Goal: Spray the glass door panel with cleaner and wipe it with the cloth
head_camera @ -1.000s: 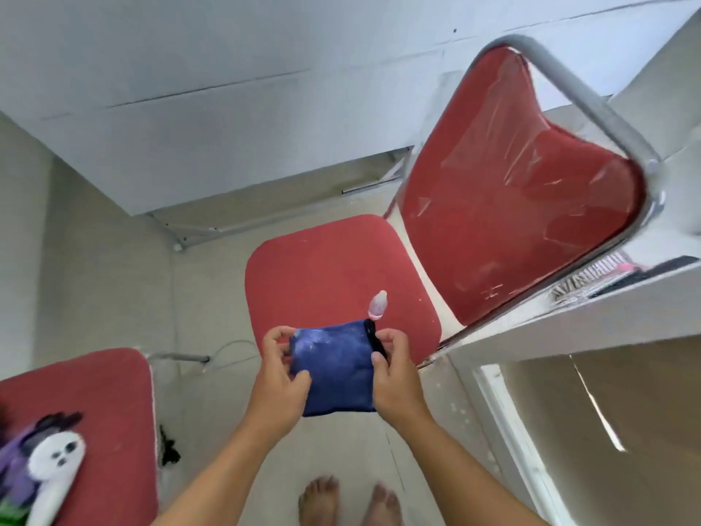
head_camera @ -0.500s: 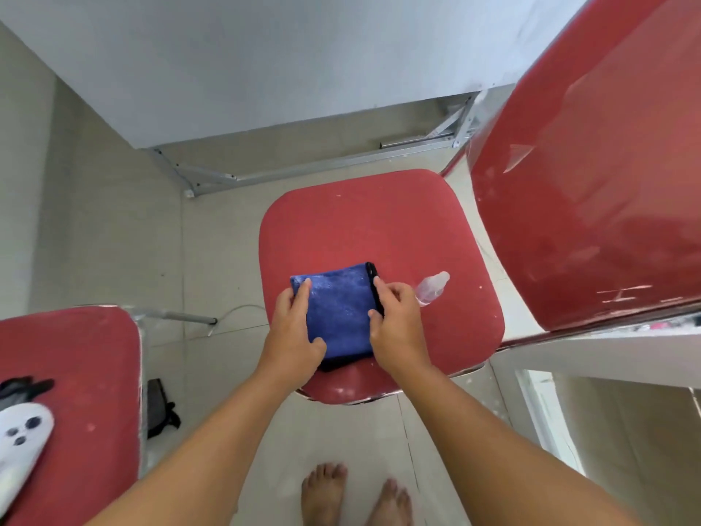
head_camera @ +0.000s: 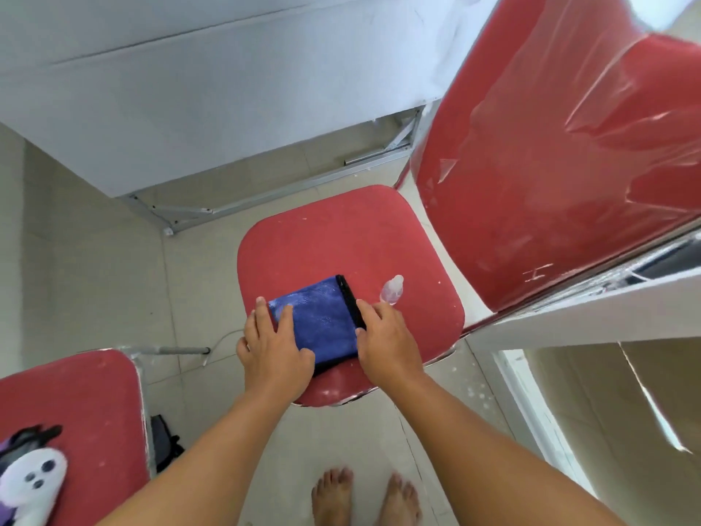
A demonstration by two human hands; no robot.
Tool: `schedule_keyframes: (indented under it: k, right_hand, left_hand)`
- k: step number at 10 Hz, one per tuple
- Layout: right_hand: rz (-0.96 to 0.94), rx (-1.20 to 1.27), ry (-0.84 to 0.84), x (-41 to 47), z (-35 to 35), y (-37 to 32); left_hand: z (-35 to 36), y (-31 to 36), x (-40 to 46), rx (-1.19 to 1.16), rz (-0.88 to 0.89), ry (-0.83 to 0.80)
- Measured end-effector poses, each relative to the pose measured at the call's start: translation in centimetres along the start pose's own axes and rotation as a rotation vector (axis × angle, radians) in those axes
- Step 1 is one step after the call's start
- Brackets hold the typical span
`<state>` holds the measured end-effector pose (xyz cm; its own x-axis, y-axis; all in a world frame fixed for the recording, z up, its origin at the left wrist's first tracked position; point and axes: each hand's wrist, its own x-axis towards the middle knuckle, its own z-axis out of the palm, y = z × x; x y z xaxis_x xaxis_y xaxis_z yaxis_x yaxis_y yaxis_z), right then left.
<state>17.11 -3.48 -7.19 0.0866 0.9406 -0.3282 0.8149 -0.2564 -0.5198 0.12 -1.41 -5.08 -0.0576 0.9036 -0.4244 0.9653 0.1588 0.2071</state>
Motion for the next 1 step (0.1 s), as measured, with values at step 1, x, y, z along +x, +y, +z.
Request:
schedule_keyframes:
  k: [1]
  right_hand:
    - [0.049,-0.042,0.069,-2.57,-1.94,0.21]
  left_hand:
    - [-1.09,0.83,-2.09,-0.019,0.148,0.042]
